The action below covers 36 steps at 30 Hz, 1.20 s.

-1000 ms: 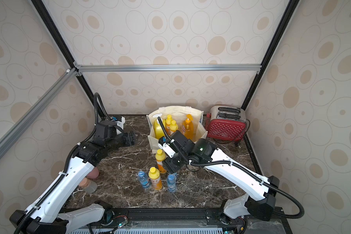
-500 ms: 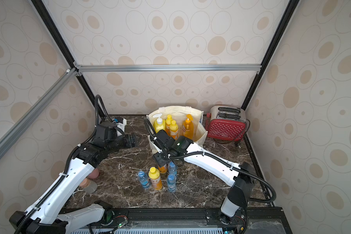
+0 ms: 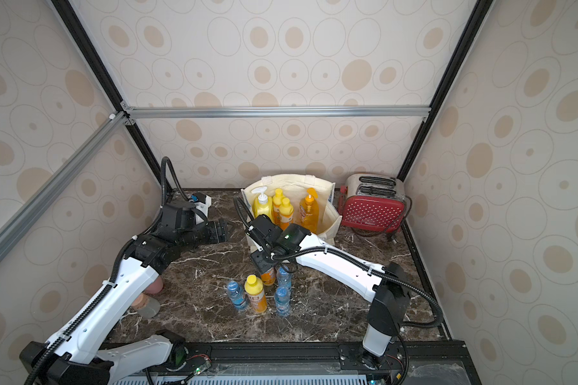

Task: Pack dish soap into the shopping bag
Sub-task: Pick up the bottle of dish soap at the center of the board.

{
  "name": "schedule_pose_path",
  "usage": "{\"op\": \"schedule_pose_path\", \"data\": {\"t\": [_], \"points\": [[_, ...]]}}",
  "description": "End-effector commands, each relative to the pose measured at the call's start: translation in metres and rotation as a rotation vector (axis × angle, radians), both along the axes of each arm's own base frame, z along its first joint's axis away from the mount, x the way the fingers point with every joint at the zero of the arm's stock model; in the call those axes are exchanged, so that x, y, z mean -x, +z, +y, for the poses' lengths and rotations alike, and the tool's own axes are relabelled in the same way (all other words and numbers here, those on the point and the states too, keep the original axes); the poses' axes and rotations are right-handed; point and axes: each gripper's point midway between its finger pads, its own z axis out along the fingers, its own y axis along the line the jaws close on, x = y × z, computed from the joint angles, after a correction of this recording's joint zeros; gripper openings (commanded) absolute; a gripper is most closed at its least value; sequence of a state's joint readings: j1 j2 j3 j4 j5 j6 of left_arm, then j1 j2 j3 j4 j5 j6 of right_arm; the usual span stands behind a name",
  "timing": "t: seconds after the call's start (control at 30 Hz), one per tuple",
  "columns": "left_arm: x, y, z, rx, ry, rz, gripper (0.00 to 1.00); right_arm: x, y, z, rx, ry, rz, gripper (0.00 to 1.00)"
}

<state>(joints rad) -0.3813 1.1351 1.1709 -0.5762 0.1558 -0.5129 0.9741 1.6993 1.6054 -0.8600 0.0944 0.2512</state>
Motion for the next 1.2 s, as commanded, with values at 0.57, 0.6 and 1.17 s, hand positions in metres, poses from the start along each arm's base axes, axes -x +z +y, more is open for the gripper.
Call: {"op": "schedule_pose_path", "data": {"t": [0.57,0.6,1.17], "points": [[-0.003,0.006,-0.001,0.011,0.002,-0.014,0.82,0.006,0.044,-0.022,-0.029,-0.002,-0.047,0.33],[-0.004,0.006,-0.002,0.011,0.0,-0.016,0.82,0.007,0.053,-0.025,-0.038,-0.001,-0.061,0.32],[-0.005,0.024,-0.015,0.045,-0.046,-0.031,0.82,0.024,0.227,-0.068,-0.28,0.033,-0.308,0.21]]}}
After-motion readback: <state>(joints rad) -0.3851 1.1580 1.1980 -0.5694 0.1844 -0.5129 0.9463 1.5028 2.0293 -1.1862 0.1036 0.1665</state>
